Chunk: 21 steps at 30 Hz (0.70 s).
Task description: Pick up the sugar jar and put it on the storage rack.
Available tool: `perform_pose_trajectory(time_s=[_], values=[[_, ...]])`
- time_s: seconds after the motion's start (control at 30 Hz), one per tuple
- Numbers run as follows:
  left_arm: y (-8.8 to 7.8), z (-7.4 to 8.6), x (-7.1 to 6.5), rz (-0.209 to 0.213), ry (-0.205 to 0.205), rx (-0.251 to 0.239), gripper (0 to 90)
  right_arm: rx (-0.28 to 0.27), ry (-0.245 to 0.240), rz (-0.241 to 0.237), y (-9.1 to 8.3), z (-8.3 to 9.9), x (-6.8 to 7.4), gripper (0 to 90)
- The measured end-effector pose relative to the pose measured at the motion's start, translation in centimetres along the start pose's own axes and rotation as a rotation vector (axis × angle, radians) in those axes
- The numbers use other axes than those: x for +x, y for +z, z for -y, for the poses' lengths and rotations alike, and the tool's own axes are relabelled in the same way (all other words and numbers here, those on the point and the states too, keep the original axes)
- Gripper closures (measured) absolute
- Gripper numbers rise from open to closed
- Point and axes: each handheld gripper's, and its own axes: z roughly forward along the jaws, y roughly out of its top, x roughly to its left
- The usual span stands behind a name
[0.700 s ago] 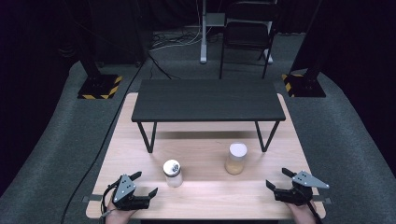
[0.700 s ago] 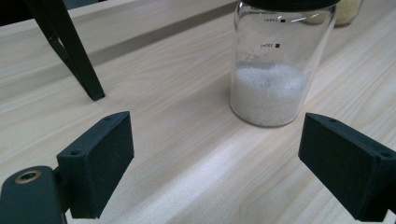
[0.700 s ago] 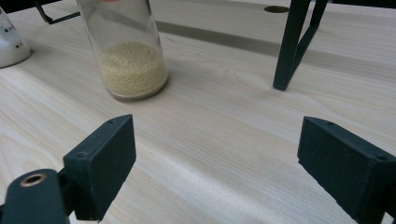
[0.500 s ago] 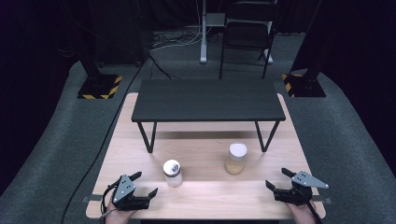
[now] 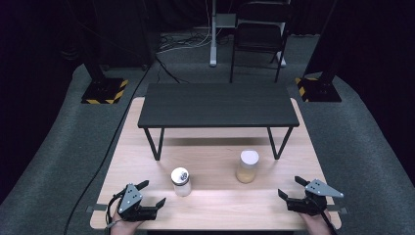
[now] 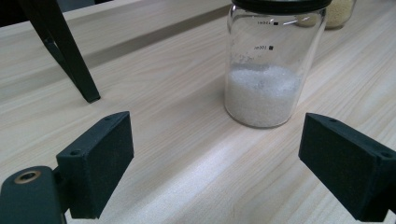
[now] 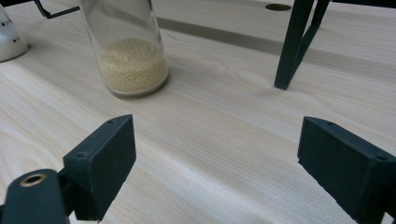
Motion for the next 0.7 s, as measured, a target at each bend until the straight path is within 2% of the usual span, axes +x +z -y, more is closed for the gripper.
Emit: perform_pose_trajectory(time_s=[0.2, 0.43, 0.7], values=[[0.4, 0.0, -0.1, 0.013, 0.001, -0.016, 10.2, -0.002, 0.004, 0.000, 0.0, 0.0, 0.0, 10.4], [1.7, -1.6, -0.5, 0.044, 0.005, -0.044, 10.2, 0.000, 0.000, 0.004, 0.0, 0.0, 0.1, 10.6], [3.6, -2.6, -0.8, 0.067, 0.016, -0.031, 11.0, 0.005, 0.002, 0.002, 0.1, -0.1, 0.0, 10.6]])
